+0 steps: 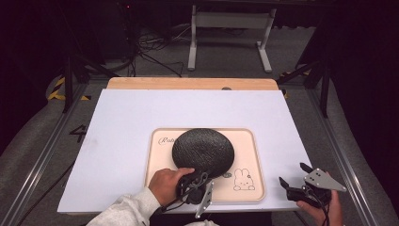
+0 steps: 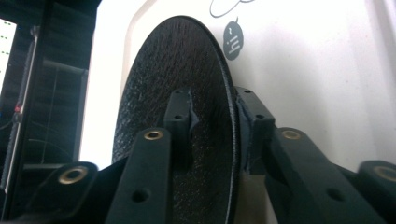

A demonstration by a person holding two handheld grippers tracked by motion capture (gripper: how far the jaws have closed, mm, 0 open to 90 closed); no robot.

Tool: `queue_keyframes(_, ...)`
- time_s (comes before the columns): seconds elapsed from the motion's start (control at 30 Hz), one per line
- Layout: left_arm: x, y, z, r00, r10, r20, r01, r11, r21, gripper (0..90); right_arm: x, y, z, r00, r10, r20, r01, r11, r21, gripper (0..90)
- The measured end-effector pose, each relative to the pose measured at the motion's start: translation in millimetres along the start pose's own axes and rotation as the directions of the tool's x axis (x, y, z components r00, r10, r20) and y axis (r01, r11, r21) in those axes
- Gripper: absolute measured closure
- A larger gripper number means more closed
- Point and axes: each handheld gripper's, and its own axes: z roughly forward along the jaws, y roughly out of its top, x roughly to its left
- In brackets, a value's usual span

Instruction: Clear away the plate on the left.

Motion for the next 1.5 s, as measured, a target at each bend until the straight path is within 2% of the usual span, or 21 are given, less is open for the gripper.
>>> queue_keyframes(0.17, -0.5, 0.6, 3.3, 0.9996, -0.011, 0.027, 0.010, 0.9996, 0.026, 57.8, 0.4, 0.1, 0.0, 1.0000, -0.003, -0.002, 0.003, 1.000, 0.002, 10.4)
queue_keyframes(0.27, -0.8, 0.7, 5.6, 0.9987, -0.020, 0.048, 0.018, 0.9991, 0.038, 47.5, 0.5, 0.1, 0.1, 1.0000, -0.004, -0.003, 0.004, 1.000, 0.002, 10.4)
queue_keyframes(0.3, 0.1, -0.1, 4.0, 0.9979, -0.045, 0.046, 0.044, 0.9988, 0.021, 43.4, 0.5, 0.1, -0.2, 1.0000, -0.004, -0.003, 0.004, 1.000, 0.001, 10.4)
queue_keyframes(0.33, 0.1, -0.1, 4.0, 0.9979, -0.045, 0.046, 0.044, 0.9988, 0.021, 41.0, 0.5, 0.1, -0.2, 1.0000, -0.004, -0.003, 0.004, 1.000, 0.001, 10.4)
queue_keyframes(0.37, 1.7, -0.4, 3.0, 0.9968, -0.065, 0.046, 0.065, 0.9979, 0.007, 37.2, 0.4, 0.1, -0.3, 1.0000, -0.004, -0.002, 0.004, 1.000, 0.000, 10.4)
queue_keyframes(0.4, 3.5, -0.4, 2.0, 0.9956, -0.081, 0.046, 0.081, 0.9967, 0.011, 37.2, 0.4, 0.1, -0.3, 1.0000, -0.004, -0.002, 0.004, 1.000, 0.000, 10.4)
queue_keyframes(0.6, 6.8, -1.7, -0.8, 0.9922, -0.116, 0.045, 0.117, 0.9929, -0.021, 26.6, 0.9, 0.3, -0.2, 1.0000, -0.005, -0.003, 0.005, 1.000, 0.002, 10.5)
queue_keyframes(0.67, 9.4, -2.0, -3.7, 0.9902, -0.129, 0.053, 0.131, 0.9906, -0.039, 25.6, 0.8, 0.2, -0.2, 1.0000, -0.005, -0.003, 0.005, 1.000, 0.001, 10.5)
queue_keyframes(0.73, 11.3, -2.0, -6.0, 0.9900, -0.138, 0.029, 0.139, 0.9887, -0.055, 25.1, 0.9, 0.3, -0.1, 1.0000, -0.005, -0.003, 0.005, 1.000, 0.002, 10.5)
queue_keyframes(0.83, 15.5, -4.0, -9.6, 0.9853, -0.169, 0.023, 0.170, 0.9830, -0.068, 24.6, 1.3, 0.4, 0.1, 1.0000, -0.007, -0.004, 0.007, 1.000, 0.002, 10.5)
queue_keyframes(0.93, 19.0, -7.2, -12.2, 0.9814, -0.192, 0.003, 0.192, 0.9791, -0.068, 24.5, 1.0, 0.3, 0.0, 1.0000, -0.006, -0.003, 0.006, 1.000, 0.002, 10.5)
queue_keyframes(1.0, 21.0, -8.3, -12.9, 0.9818, -0.190, 0.000, 0.190, 0.9795, -0.068, 24.5, 1.2, 0.3, 0.0, 1.0000, -0.005, -0.003, 0.005, 1.000, 0.002, 10.5)
queue_keyframes(1.17, 27.6, -15.6, -16.0, 0.9722, -0.234, -0.003, 0.233, 0.9687, -0.086, 24.5, 1.1, 0.1, 0.2, 1.0000, -0.005, -0.005, 0.005, 1.000, 0.003, 10.5)
queue_keyframes(1.2, 27.6, -15.6, -16.0, 0.9722, -0.234, -0.003, 0.233, 0.9687, -0.086, 24.5, 1.1, 0.1, 0.2, 1.0000, -0.005, -0.005, 0.005, 1.000, 0.003, 10.5)
queue_keyframes(1.23, 28.6, -17.5, -16.8, 0.9669, -0.255, -0.001, 0.254, 0.9630, -0.090, 24.6, 1.2, 0.1, 0.0, 1.0000, -0.006, -0.003, 0.006, 1.000, 0.003, 10.5)
queue_keyframes(1.3, 31.1, -20.7, -18.1, 0.9638, -0.267, -0.008, 0.265, 0.9603, -0.088, 24.5, 1.1, 0.1, 0.0, 1.0000, -0.006, -0.003, 0.006, 1.000, 0.003, 10.5)
queue_keyframes(1.33, 31.8, -22.4, -17.6, 0.9588, -0.284, -0.007, 0.282, 0.9540, -0.103, 24.6, 1.1, 0.1, 0.1, 1.0000, -0.006, -0.005, 0.006, 1.000, 0.003, 10.5)
queue_keyframes(1.37, 33.1, -24.1, -19.0, 0.9586, -0.284, -0.011, 0.282, 0.9549, -0.092, 24.6, 1.1, 0.1, 0.2, 1.0000, -0.006, -0.005, 0.006, 1.000, 0.003, 10.5)
queue_keyframes(1.4, 33.3, -25.3, -18.9, 0.9528, -0.303, -0.015, 0.300, 0.9482, -0.104, 24.5, 1.1, 0.1, 0.1, 1.0000, -0.006, -0.003, 0.006, 1.000, 0.003, 10.5)
queue_keyframes(1.43, 34.9, -27.3, -20.1, 0.9497, -0.313, -0.012, 0.310, 0.9454, -0.100, 24.5, 1.0, 0.2, 0.0, 1.0000, -0.007, -0.002, 0.007, 1.000, 0.002, 10.5)
queue_keyframes(1.5, 36.3, -28.6, -20.2, 0.9499, -0.312, -0.014, 0.309, 0.9450, -0.108, 24.5, 0.9, 0.2, -0.1, 1.0000, -0.007, -0.003, 0.007, 1.000, 0.002, 10.5)
